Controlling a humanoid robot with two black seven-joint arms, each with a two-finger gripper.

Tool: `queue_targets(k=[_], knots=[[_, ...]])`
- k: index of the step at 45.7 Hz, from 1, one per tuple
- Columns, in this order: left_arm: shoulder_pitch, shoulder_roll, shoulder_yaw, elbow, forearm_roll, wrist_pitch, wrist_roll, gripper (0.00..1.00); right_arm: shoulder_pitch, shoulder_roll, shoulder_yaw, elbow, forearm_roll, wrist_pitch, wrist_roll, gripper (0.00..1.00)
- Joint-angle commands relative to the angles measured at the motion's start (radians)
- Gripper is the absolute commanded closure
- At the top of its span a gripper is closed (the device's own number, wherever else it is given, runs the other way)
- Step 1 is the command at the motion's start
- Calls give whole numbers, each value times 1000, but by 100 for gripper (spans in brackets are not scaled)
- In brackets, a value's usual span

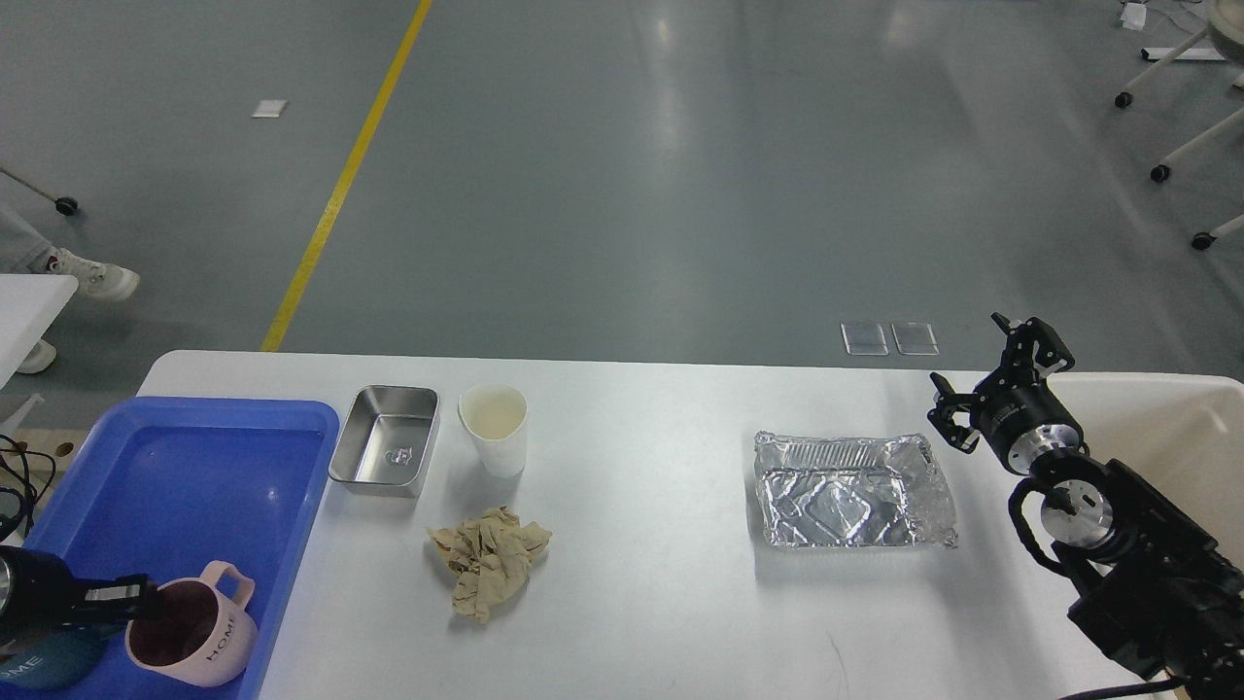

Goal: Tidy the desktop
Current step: 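Lift the pink mug and set it down inside the blue tray, then release the mug and move the left gripper to the steel tray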

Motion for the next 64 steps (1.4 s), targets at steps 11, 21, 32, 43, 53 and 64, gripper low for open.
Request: queue_targets(k=[11, 21, 32, 43, 53, 64], knots=[[-7, 92, -13, -61, -10, 3, 0, 58, 2, 3, 0, 1, 0, 0, 0, 0], [-7, 184, -145, -197, -16, -1, 0, 42, 2, 13, -1, 2, 0, 0, 0, 0], [-14, 223, -300, -292, -113, -23, -11, 25, 2, 6, -15, 2, 0, -2, 0, 0], [-33, 276, -472, -305, -263, -150, -15, 12, 3, 5, -17, 4, 0, -5, 0, 0], [-139, 359, -512, -305, -315, -216, -17, 11, 11, 10, -18, 4, 0, -9, 0, 0], [-228, 408, -513, -305, -369, -262, -18, 10, 11, 10, -18, 5, 0, -12, 0, 0]])
